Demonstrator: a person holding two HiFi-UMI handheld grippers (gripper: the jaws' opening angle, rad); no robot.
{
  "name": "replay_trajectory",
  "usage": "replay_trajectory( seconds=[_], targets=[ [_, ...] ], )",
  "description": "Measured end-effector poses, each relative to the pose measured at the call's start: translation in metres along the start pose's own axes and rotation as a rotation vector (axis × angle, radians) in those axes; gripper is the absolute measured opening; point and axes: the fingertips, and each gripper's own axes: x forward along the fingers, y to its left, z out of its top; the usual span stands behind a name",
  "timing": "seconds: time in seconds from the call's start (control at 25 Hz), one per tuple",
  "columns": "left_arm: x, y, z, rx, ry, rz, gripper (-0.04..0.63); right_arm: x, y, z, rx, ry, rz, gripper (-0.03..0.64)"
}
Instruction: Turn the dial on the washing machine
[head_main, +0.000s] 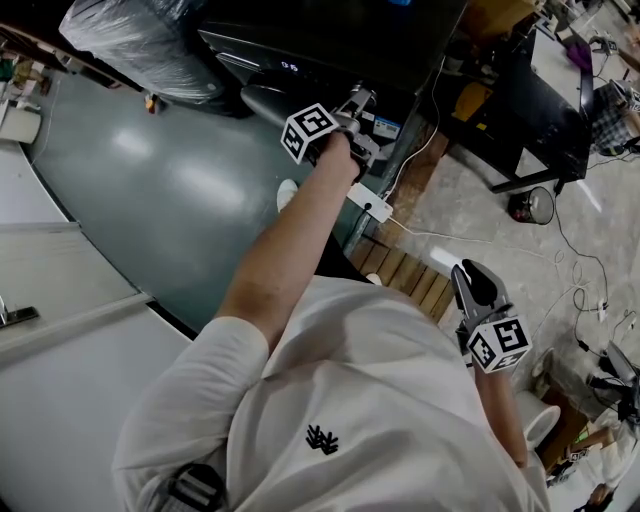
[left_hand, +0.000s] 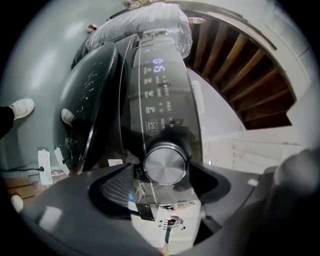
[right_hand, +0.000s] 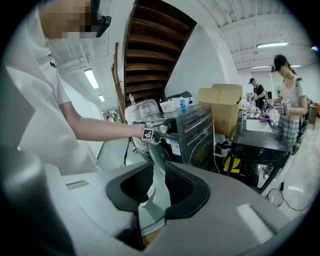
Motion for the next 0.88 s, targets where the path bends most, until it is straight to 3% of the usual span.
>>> replay_trajectory(
  seconds=[0.12,0.24,0.44,0.68,0.76,0.88],
  targets=[
    [0.0023,-0.002,-0.0025,0.041,0.021,0.017,0.376,0.0011,0.0007,0.0019,-0.002,-0.002,0.002,0.071],
    [0.0028,-0.0047,-0.0028,0.119,0.029,0.041,0.321,0.0016,0.0004,0.0029,-0.001,-0.001,0.003,0.071],
    [0.0019,-0.0076,-0.0034,0.27,0.049,0.097,0.318,-0.0002,-0.001,0.0047,0.003,0.001,0.0,0.071],
    [0.0005,-0.0077,-0.0022,0.505,0.079,0.183,0.318,0.0001,-0.0011,0.005,0.003,-0.004,-0.001,0.071],
    [0.0007,-0.0071,-0.0017,0.531,0.082,0.189,0.318,0.0001,-0.0019,0.0051,0.003,-0.005,-0.004,0.071],
    [0.0014,-0.007,-0.0024,0.512,0.082,0.176,0.318,-0.0008,-0.0038,0.0037,0.004,-0.004,-0.006,0.071]
  ],
)
